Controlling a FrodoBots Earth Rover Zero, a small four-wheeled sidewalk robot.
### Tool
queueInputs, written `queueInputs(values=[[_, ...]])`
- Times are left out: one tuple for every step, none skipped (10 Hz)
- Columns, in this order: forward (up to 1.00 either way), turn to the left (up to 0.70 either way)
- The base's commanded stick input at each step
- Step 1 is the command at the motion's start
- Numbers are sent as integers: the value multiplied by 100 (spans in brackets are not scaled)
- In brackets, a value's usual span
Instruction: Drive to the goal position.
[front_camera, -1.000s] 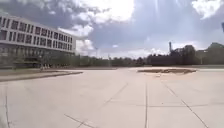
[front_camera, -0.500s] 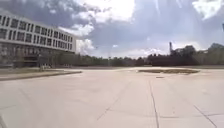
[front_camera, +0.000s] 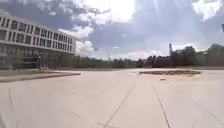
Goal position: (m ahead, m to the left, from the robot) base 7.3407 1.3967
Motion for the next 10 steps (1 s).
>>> queueInputs(values=[[70, 0], [70, 0], [70, 0], [70, 0], [70, 0], [70, 0], [70, 0], [70, 0], [70, 5], [70, 35]])
